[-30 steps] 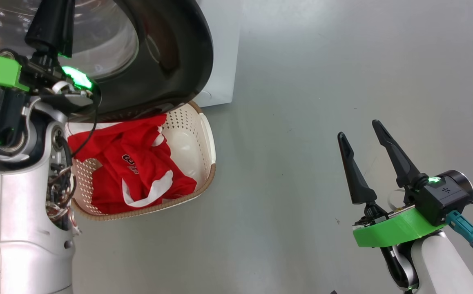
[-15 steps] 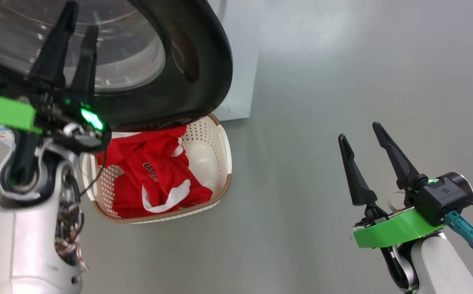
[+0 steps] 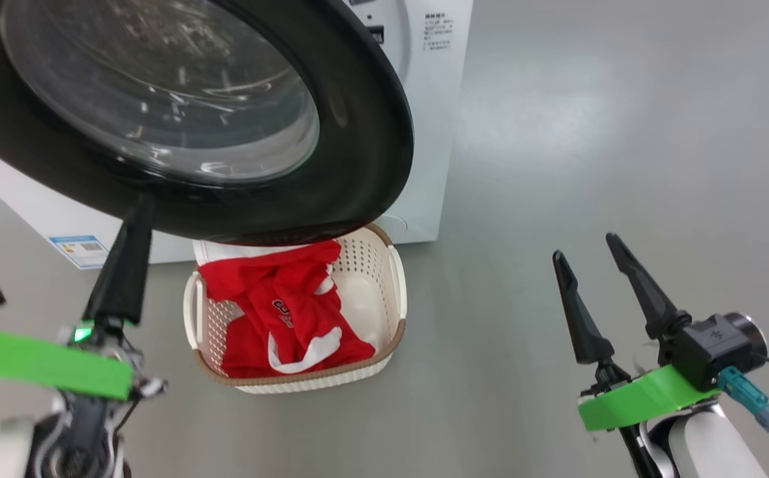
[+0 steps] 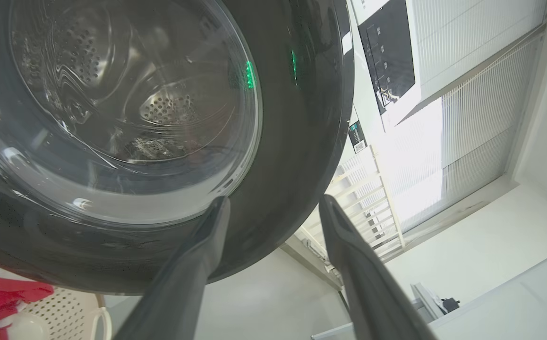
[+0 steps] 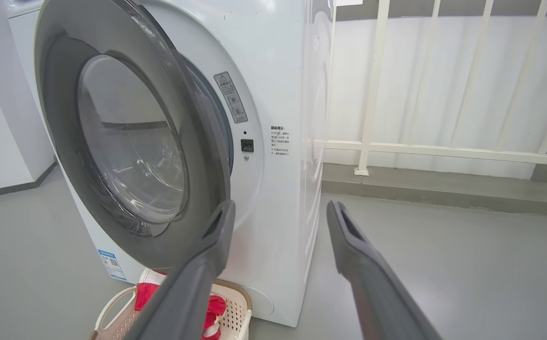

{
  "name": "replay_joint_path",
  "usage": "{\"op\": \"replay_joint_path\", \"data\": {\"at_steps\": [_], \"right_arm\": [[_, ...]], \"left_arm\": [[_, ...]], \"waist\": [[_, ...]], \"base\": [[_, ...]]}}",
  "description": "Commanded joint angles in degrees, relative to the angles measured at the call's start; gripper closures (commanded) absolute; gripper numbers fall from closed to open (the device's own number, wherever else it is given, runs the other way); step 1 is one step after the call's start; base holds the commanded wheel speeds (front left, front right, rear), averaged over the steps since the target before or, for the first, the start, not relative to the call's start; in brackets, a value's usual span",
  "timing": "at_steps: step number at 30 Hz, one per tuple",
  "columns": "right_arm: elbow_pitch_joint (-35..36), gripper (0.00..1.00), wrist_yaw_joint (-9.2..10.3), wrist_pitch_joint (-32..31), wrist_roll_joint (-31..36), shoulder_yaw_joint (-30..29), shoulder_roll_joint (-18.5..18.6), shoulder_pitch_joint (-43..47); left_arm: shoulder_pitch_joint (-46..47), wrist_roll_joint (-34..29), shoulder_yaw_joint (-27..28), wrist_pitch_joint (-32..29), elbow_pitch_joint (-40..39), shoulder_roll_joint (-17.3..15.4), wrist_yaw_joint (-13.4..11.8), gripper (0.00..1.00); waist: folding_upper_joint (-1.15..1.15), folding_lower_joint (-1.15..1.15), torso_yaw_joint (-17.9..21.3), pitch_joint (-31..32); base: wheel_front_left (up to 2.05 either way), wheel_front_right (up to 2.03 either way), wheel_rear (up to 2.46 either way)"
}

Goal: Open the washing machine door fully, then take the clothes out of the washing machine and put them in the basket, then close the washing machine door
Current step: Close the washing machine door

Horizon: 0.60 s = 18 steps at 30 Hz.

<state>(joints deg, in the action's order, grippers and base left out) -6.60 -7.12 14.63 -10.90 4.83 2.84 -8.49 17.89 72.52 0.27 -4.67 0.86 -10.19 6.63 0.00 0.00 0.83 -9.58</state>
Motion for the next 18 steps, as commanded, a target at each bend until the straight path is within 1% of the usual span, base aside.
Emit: {"op": "replay_joint_path", "data": {"at_steps": [1,5,6,10,15,18], "right_arm": [[1.01,0.0,-0.36,0.37,0.41,1.4,0.04,0.57],[0.88,0.0,-0.36,0.37,0.65,1.27,0.04,1.3],[0.88,0.0,-0.36,0.37,0.65,1.27,0.04,1.3],[0.95,0.0,-0.36,0.37,0.85,1.06,0.04,1.95],[1.42,0.0,-0.36,0.37,0.93,0.21,0.04,2.88],[2.3,0.0,-0.36,0.37,1.05,-0.25,0.04,3.41]], "left_arm": [[-1.79,-4.23,0.88,2.31,-3.15,-2.75,0.64,0.0],[-6.99,-12.71,-0.95,8.8,-6.82,-4.67,0.79,0.0],[-6.99,-12.71,-0.95,8.8,-6.82,-4.67,0.79,0.0],[-10.69,-20.15,-2.58,14.33,-8.11,-6.76,0.83,0.0],[-14.61,-27.32,-2.89,17.84,-6.88,-7.86,0.58,0.0],[-16.52,-33.05,-2.75,18.97,-6.17,-8.61,0.05,0.0]], "waist": [[0.0,0.0,-1.11,2.22],[0.0,0.0,-1.31,3.91],[0.0,0.0,-1.31,3.91],[0.0,0.0,-1.33,5.19],[0.0,0.0,-0.39,7.14],[0.0,0.0,0.37,7.92]], "base": [[0.0,0.0,0.0],[0.0,0.0,0.0],[0.0,0.0,0.0],[0.0,0.0,0.0],[0.0,0.0,0.0],[0.0,0.0,0.0]]}}
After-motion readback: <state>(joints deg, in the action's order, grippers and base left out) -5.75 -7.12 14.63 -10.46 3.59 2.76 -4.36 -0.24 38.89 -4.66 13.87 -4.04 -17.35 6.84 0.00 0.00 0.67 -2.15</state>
